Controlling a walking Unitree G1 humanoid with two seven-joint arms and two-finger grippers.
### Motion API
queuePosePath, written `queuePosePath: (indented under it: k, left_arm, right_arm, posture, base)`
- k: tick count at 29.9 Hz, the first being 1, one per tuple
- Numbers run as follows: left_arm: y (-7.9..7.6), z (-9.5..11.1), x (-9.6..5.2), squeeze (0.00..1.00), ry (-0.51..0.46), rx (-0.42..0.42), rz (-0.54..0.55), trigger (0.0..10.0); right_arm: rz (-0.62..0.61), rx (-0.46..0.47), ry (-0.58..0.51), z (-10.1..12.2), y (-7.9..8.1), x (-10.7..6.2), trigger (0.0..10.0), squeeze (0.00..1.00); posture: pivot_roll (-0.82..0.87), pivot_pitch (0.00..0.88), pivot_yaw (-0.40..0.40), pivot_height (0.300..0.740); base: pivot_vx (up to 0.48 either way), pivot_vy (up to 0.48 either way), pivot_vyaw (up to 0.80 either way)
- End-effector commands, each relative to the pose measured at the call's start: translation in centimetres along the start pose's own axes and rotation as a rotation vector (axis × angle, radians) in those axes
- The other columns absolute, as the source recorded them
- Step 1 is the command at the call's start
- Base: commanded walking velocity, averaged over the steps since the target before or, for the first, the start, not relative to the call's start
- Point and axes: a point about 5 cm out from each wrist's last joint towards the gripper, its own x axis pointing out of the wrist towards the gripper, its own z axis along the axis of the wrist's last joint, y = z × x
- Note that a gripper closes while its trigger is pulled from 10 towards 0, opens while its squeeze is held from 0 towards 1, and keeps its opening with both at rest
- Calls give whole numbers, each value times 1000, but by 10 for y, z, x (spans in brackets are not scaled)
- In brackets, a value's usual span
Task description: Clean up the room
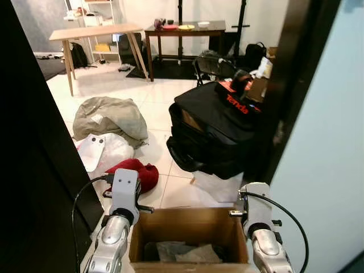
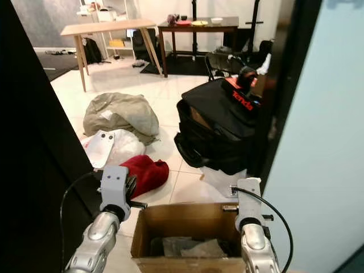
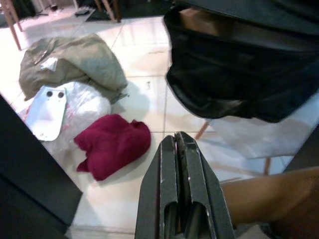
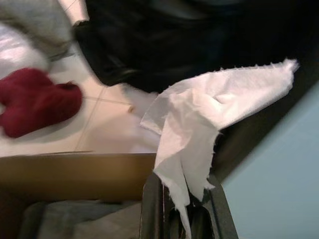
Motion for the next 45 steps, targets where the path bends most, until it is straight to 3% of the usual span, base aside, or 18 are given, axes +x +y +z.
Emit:
queuePosePath:
  k: [1,15,20,25,33,35,37,40,41,43,44,45]
  left_arm:
    - [2,-3,-1,0,12,-2,8,10000]
    - [-5,-8,-1,0,50,20,-19,10000]
    - [-4,-13,0,0,81,41,-13,10000]
    - [-4,-15,1,0,101,-10,3,10000]
    - [-6,-21,3,0,140,32,-17,10000]
    - [-5,-24,4,0,152,108,-61,10000]
    - [-5,-24,4,0,152,108,-61,10000]
    - [1,-30,4,0,182,310,-202,10000]
    - [1,-30,4,0,182,310,-202,10000]
    - [9,-32,1,0,189,486,-301,10000]
    - [9,-32,1,0,189,486,-301,10000]
    - [13,-32,-2,0,183,548,-338,10000]
  right_arm:
    - [-7,-1,13,-3,-3,0,10000,0]
    - [-5,-18,24,-4,-5,-1,10000,0]
    - [-6,-24,24,-4,-7,0,10000,0]
    - [-5,-28,24,-3,-7,0,10000,0]
    - [32,-68,44,-3,-6,4,10000,0]
    - [102,-127,62,0,1,12,10000,0]
    - [102,-127,62,0,1,12,10000,0]
    - [305,-265,185,-9,16,21,10000,0]
    - [305,-265,185,-9,16,21,10000,0]
    - [385,-368,246,-12,18,26,10000,0]
    - [385,-368,246,-12,18,26,10000,0]
    - [413,-403,260,-12,18,28,10000,0]
  posture:
    - [4,37,28,740]
    - [-6,45,26,740]
    - [-9,47,24,740]
    - [-12,49,23,740]
    - [-18,58,16,740]
    - [-24,74,11,740]
    - [-24,74,11,740]
    - [-18,110,-2,740]
    - [-18,110,-2,740]
    - [-11,141,-7,740]
    - [-11,141,-7,740]
    - [-9,159,-12,740]
  base:
    - [326,0,0]
    - [68,0,0]
    - [0,-480,0]
    - [0,-96,0]
    - [0,0,0]
    - [0,0,0]
    - [0,0,0]
    - [0,0,0]
    - [0,0,0]
    - [0,0,0]
    - [0,0,0]
    - [0,0,0]
